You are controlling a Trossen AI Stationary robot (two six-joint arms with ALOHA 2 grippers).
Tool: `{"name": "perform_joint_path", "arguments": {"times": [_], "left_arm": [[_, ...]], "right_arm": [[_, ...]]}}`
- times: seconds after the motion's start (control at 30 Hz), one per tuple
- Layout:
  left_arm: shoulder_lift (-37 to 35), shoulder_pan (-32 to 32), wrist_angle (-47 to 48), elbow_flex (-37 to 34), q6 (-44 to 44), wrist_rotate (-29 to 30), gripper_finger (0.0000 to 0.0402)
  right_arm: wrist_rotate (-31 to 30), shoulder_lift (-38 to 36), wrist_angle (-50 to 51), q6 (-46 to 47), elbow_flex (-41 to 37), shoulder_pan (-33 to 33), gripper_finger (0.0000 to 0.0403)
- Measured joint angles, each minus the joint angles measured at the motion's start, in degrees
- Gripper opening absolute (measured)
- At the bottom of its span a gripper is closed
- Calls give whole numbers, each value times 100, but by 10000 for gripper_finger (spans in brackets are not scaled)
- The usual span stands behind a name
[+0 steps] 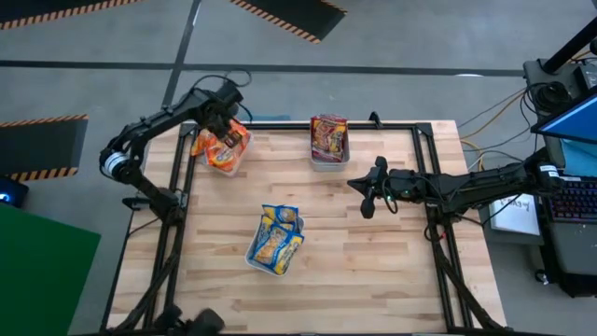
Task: Sort Maruchan noodles
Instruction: Put the orange noodle pack into the transparent bin
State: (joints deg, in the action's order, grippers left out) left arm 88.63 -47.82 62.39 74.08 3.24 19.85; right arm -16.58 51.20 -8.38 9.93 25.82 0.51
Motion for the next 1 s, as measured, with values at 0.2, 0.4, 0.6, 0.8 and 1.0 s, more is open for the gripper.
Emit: {"name": "perform_joint_path", "arguments": {"times": [0.2,0.4,0.6,0.8,1.0], "left_arm": [[2,-728,-133,-2,-335,-248,98],[2,-1002,-793,-224,-289,-229,181],[2,-1071,-1246,-743,-224,-107,199],[2,-1085,-1434,-1076,-249,351,185],[3,-1081,-1471,-1209,-287,229,174]], "right_arm": [[2,0,4,-4,0,-1,9],[2,0,2,9,0,-2,9],[4,0,2,60,0,-1,9],[13,0,2,60,0,-1,9],[24,0,1,60,0,-1,9]]}}
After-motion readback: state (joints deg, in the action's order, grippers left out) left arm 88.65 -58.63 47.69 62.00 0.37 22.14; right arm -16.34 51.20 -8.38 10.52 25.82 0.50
